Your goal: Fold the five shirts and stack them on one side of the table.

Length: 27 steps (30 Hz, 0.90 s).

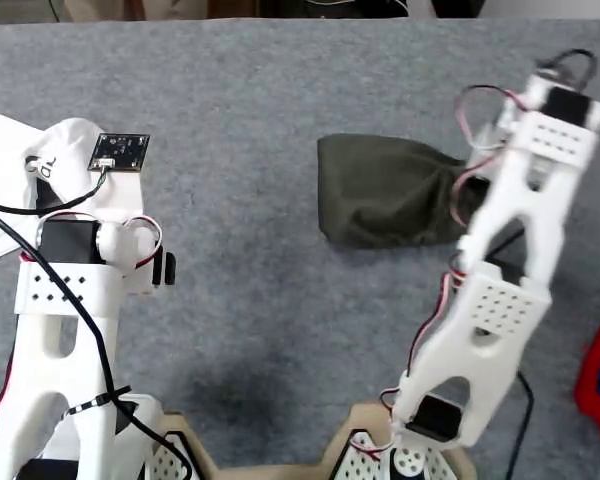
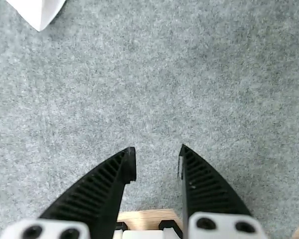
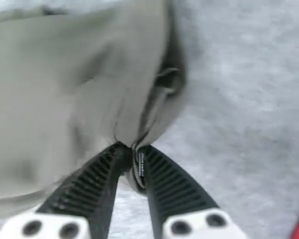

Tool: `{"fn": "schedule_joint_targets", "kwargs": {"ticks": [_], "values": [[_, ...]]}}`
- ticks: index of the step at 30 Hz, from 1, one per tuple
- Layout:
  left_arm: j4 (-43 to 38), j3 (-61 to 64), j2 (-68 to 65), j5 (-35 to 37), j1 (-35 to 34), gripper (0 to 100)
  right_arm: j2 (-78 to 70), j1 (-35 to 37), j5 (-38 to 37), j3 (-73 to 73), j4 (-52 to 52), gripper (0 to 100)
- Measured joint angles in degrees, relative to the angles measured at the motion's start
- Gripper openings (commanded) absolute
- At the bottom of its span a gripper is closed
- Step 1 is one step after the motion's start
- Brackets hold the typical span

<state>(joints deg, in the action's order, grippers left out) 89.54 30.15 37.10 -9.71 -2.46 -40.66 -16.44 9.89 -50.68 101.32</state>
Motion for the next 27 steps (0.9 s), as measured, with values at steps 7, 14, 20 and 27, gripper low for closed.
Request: {"fn": "schedule_joint_targets", "kwargs": {"ticks": [7,14,20,27], "values": [[0.0,0.0,0.0,0.0,0.0,16,-0.1,17.8,4.4,-4.5,0.0,0.4],[0.0,0.0,0.0,0.0,0.0,16,-0.4,37.2,5.4,-13.0,-3.3,0.5],[0.0,0.7,0.0,0.0,0.0,16,-5.1,44.7,5.4,-13.4,-10.0,0.5],[0.0,1.9,0.5,0.0,-1.8,16,-9.7,40.3,5.4,-13.4,-9.6,0.5]]}}
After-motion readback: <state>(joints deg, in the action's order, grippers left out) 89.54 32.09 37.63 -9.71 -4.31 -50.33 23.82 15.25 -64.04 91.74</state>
